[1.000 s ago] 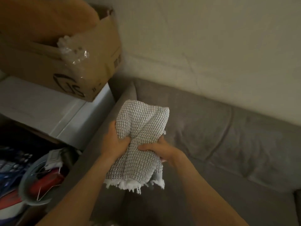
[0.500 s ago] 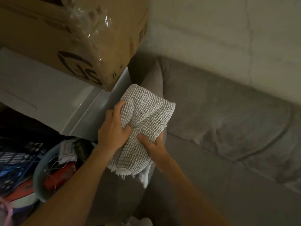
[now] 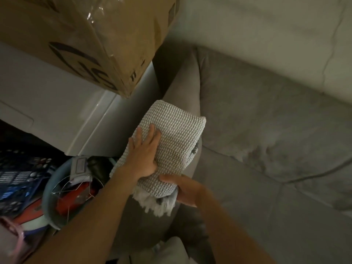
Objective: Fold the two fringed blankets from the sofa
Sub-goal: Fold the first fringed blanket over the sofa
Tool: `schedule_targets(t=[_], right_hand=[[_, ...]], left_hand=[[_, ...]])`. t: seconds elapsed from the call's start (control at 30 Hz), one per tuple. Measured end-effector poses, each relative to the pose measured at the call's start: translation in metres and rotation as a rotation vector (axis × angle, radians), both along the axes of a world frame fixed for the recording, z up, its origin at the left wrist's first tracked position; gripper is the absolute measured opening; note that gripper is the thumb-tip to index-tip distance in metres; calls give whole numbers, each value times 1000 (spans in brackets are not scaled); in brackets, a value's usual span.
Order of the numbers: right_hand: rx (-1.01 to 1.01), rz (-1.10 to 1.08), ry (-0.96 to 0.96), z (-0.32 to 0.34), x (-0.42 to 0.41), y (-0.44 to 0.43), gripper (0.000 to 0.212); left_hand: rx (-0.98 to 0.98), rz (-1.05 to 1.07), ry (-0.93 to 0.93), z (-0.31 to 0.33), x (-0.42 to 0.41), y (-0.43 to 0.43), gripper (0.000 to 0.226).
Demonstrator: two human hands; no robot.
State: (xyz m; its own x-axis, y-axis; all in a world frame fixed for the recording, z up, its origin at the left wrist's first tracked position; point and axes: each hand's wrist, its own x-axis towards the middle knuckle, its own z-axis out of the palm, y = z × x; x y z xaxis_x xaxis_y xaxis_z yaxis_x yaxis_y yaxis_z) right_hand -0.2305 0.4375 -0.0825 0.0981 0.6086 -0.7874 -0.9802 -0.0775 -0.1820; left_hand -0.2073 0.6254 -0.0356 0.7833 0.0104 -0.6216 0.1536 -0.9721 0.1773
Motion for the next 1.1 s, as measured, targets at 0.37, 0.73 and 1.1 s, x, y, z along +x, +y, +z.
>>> schedule_targets(t=[0.37, 0.73, 1.1], right_hand=[[-524, 181, -625, 13, 42, -5, 131], [-671, 941, -1443, -2, 47, 35, 141], [-660, 942, -1422, -14, 55, 35, 132]], left_hand=[[85, -30, -31, -6, -23, -11, 146], [46, -23, 26, -20, -17, -3, 149], [0, -35, -4, -28, -14, 1, 140]])
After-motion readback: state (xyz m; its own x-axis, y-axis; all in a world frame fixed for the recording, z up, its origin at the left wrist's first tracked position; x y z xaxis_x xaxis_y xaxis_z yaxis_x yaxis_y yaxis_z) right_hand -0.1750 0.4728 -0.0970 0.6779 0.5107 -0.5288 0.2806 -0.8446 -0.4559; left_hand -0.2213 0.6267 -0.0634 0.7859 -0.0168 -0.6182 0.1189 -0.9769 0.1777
